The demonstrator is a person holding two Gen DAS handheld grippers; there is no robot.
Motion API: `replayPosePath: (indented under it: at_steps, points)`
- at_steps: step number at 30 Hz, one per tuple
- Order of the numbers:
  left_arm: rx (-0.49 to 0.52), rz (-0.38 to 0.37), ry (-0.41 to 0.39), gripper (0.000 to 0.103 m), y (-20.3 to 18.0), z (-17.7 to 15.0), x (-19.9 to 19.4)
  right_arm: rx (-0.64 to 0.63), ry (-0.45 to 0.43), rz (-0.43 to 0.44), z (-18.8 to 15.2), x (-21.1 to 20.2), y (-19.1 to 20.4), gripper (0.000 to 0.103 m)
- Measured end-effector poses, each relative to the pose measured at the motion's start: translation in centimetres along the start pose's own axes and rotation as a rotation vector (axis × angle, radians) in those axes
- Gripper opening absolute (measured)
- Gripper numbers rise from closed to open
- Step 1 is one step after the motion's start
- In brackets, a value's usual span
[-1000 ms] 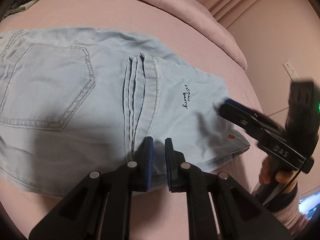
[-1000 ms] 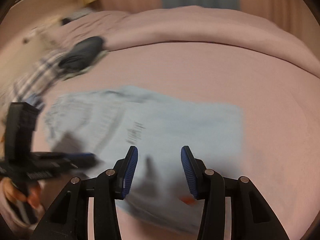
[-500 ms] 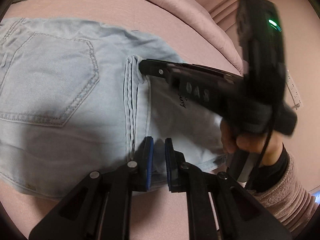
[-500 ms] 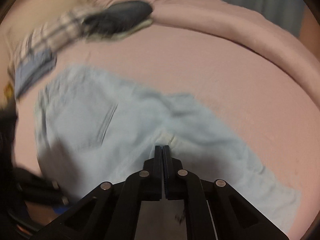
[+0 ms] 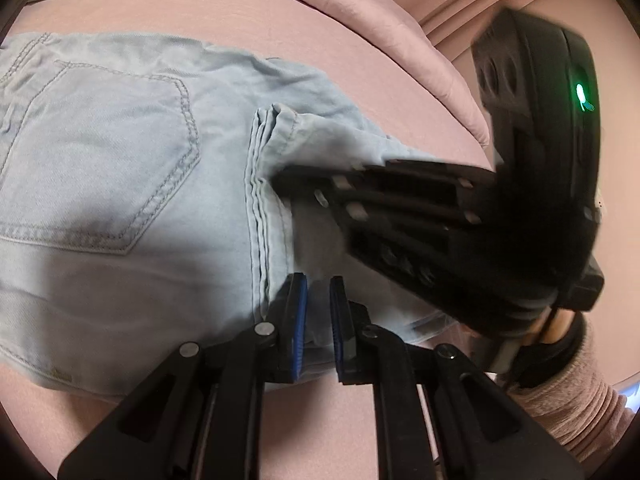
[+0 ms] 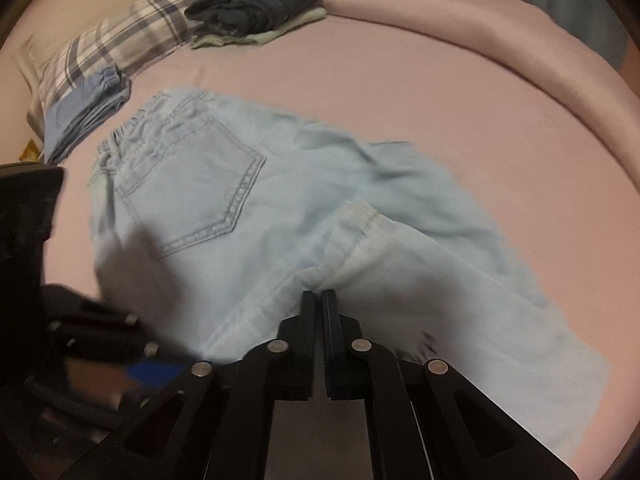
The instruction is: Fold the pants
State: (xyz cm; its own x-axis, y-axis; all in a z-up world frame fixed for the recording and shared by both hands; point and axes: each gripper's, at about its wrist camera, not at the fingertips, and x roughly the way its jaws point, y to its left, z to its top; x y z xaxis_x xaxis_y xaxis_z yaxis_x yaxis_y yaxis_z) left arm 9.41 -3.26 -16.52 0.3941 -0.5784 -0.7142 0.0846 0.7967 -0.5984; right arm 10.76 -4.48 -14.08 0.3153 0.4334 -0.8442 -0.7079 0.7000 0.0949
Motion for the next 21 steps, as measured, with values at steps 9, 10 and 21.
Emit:
replayPosePath:
  at_steps: [9,10,21]
  points:
    - [-0.009,-0.007,0.008,0.011,0.1,0.3,-0.3,0.128,-0.105,0.015,1.0,-2.9,-1.6,0.004]
    - [-0.009,-0.003,0.008,0.011,0.1,0.3,-0.4,0.131,-0.083,-0.002,0.7,-2.4,-1.7,0.004]
    - [0.042,0.056,0.006,0.012,-0.8,0.2,-0.2,0.272,-0.089,-0.046,-1.2,-3.3,-3.2,0.004]
